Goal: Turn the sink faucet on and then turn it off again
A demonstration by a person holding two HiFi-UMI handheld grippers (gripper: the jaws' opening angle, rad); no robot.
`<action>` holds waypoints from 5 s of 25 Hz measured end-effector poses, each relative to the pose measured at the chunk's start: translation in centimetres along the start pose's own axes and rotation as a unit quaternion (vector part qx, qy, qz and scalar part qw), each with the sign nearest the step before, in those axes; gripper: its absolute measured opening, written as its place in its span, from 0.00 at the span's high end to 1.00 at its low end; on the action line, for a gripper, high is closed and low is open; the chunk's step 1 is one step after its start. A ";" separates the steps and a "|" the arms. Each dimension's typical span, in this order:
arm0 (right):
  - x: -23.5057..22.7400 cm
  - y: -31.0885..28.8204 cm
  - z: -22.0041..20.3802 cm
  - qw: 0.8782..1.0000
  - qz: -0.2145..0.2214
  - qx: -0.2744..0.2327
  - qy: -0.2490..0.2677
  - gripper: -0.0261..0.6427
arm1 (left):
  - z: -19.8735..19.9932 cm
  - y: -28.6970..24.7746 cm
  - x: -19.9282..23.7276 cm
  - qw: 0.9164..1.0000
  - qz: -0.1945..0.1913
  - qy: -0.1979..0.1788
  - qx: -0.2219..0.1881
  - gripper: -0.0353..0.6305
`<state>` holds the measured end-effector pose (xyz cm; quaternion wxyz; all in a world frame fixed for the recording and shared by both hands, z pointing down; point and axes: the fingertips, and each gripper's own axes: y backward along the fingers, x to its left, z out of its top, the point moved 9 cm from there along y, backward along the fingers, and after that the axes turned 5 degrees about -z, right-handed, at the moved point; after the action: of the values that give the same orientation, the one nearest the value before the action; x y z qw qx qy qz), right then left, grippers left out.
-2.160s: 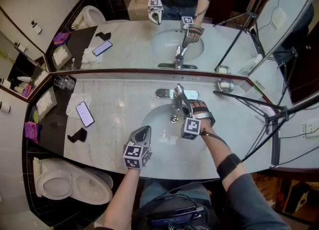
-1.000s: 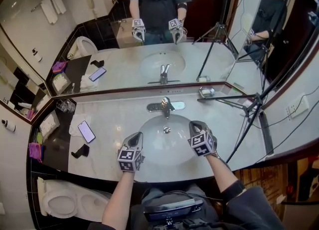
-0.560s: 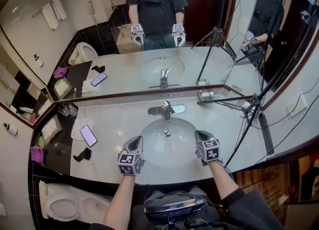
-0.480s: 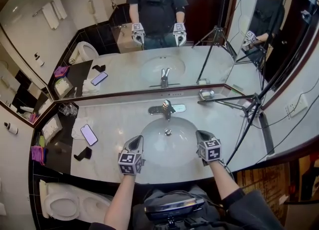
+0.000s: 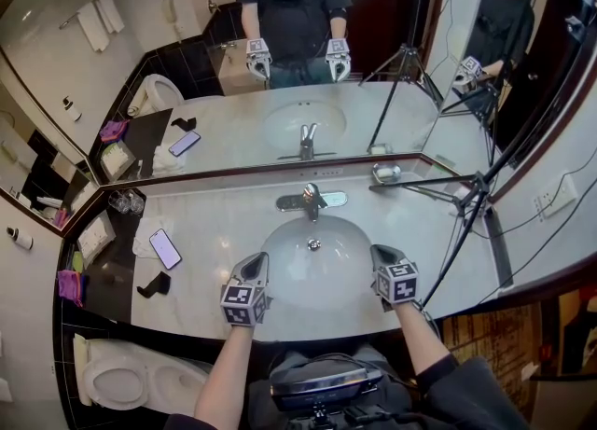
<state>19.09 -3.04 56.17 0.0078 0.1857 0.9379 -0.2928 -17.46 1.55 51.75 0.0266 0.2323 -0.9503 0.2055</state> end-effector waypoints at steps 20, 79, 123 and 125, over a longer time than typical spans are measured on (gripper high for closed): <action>0.7 -0.2 -0.6 0.995 -0.016 0.018 0.101 0.93 | -0.3 -0.5 -0.5 1.000 0.008 0.005 0.004 0.97; 8.4 -24.3 7.6 0.725 0.015 0.014 0.688 0.64 | -3.7 -6.3 2.3 0.998 0.040 0.043 0.034 0.97; 8.6 -19.1 10.2 0.783 -0.005 0.019 0.622 0.79 | -1.7 -3.7 2.0 0.999 0.035 0.029 0.012 0.97; 8.3 -17.4 10.5 0.804 -0.018 0.009 0.594 0.83 | -1.4 -3.6 1.8 0.999 0.029 0.024 0.011 0.97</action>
<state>4.24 -19.24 55.96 -0.5580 0.3060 0.7596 -0.1340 -17.50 -1.54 54.64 0.0409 0.2004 -0.9534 0.2219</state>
